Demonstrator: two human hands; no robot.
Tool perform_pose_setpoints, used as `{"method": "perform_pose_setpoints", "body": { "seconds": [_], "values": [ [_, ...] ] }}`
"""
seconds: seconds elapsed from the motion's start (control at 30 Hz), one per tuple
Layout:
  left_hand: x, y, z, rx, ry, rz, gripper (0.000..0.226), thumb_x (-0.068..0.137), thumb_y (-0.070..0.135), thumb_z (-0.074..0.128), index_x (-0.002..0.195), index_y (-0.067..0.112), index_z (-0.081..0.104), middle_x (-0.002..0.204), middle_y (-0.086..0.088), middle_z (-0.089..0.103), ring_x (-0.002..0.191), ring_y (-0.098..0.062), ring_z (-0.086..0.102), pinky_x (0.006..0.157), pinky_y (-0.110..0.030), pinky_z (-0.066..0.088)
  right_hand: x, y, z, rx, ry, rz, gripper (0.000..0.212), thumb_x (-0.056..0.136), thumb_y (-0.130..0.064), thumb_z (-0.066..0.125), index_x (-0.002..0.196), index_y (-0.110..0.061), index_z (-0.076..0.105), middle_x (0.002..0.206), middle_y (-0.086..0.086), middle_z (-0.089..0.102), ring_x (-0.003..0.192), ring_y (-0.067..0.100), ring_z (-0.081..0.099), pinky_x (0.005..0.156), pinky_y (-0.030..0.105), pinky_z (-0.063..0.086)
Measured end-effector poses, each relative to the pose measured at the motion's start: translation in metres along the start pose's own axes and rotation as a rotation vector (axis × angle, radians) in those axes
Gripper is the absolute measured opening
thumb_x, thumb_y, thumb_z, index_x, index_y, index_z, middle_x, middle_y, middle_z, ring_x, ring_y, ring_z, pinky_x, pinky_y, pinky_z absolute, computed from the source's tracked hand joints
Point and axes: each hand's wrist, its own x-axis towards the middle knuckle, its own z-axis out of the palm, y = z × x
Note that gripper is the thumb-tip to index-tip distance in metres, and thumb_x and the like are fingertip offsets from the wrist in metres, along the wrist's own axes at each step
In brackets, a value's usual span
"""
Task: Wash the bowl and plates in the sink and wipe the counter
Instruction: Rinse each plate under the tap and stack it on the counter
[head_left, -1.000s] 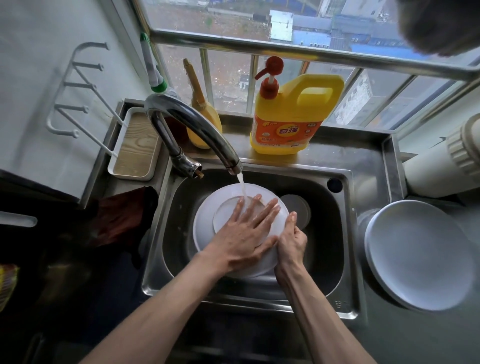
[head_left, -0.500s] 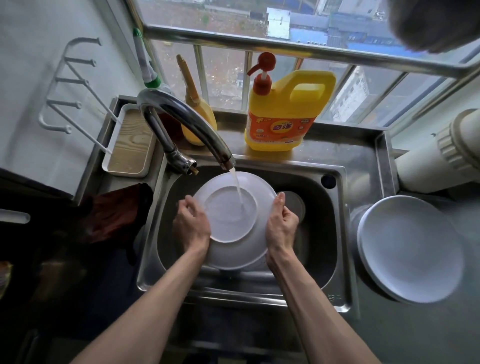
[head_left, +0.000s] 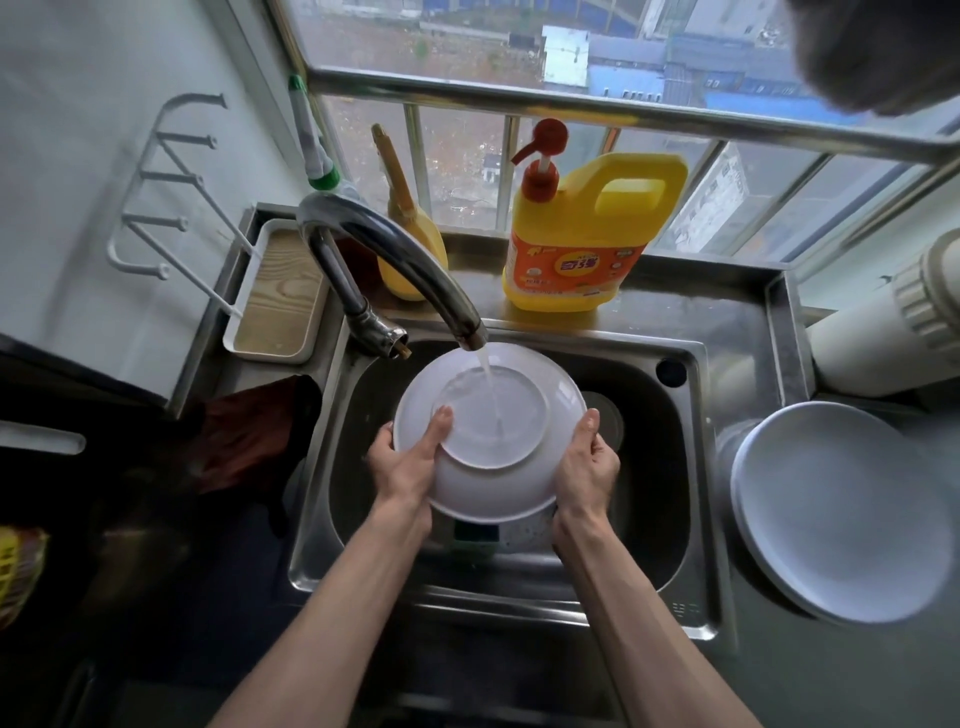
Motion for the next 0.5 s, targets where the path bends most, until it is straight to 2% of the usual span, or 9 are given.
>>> {"method": "perform_pose_setpoints", "body": {
  "seconds": [0.1, 0.13, 0.23, 0.37, 0.43, 0.5],
  "values": [
    [0.01, 0.007, -0.01, 0.072, -0.101, 0.018, 0.067, 0.071, 0.033, 0.091, 0.128, 0.016, 0.06, 0.114, -0.012, 0.071, 0.1, -0.031, 0.072, 0.075, -0.043, 0.064, 0.011, 0.009, -0.009, -0.095, -0.068, -0.022, 0.05, 0.107, -0.044, 0.052, 0.088, -0.002, 0.07, 0.078, 0.016, 0.07, 0.074, 0.025, 0.064, 0.073, 0.047, 0.058],
    [0.014, 0.009, -0.014, 0.107, -0.139, 0.012, 0.071, 0.068, 0.034, 0.092, 0.128, 0.016, 0.06, 0.115, -0.013, 0.072, 0.101, -0.033, 0.072, 0.077, -0.046, 0.064, 0.014, 0.009, -0.01, -0.122, -0.086, -0.033, 0.044, 0.105, -0.043, 0.057, 0.09, -0.004, 0.072, 0.083, 0.018, 0.072, 0.076, 0.026, 0.066, 0.074, 0.047, 0.059],
    [0.021, 0.014, -0.023, 0.214, -0.264, -0.006, 0.071, 0.064, 0.035, 0.092, 0.125, 0.017, 0.061, 0.116, -0.014, 0.073, 0.103, -0.035, 0.072, 0.077, -0.047, 0.063, 0.017, -0.001, -0.013, -0.183, -0.153, -0.015, 0.031, 0.093, -0.046, 0.074, 0.096, -0.015, 0.076, 0.088, 0.008, 0.078, 0.082, 0.026, 0.074, 0.074, 0.045, 0.063],
    [0.027, 0.024, -0.031, 0.343, -0.431, 0.012, 0.068, 0.069, 0.035, 0.09, 0.129, 0.019, 0.061, 0.118, -0.013, 0.073, 0.103, -0.033, 0.074, 0.078, -0.045, 0.063, 0.028, -0.01, -0.018, -0.318, -0.269, 0.071, 0.042, 0.077, -0.053, 0.086, 0.105, -0.024, 0.075, 0.098, 0.002, 0.078, 0.088, 0.026, 0.077, 0.08, 0.047, 0.065],
    [0.03, 0.028, -0.034, 0.402, -0.516, 0.043, 0.062, 0.076, 0.036, 0.086, 0.132, 0.022, 0.061, 0.121, -0.011, 0.073, 0.106, -0.032, 0.073, 0.084, -0.047, 0.062, 0.033, -0.014, -0.023, -0.342, -0.329, 0.126, 0.052, 0.072, -0.057, 0.089, 0.11, -0.022, 0.076, 0.102, 0.004, 0.079, 0.09, 0.027, 0.077, 0.082, 0.048, 0.065],
    [0.033, 0.031, -0.036, 0.4, -0.586, 0.062, 0.055, 0.084, 0.038, 0.078, 0.134, 0.023, 0.061, 0.123, -0.012, 0.072, 0.109, -0.033, 0.072, 0.091, -0.052, 0.06, 0.031, -0.02, -0.026, -0.297, -0.372, 0.154, 0.05, 0.075, -0.055, 0.088, 0.107, -0.017, 0.078, 0.097, 0.008, 0.08, 0.085, 0.028, 0.078, 0.075, 0.043, 0.065]
  ]
}}
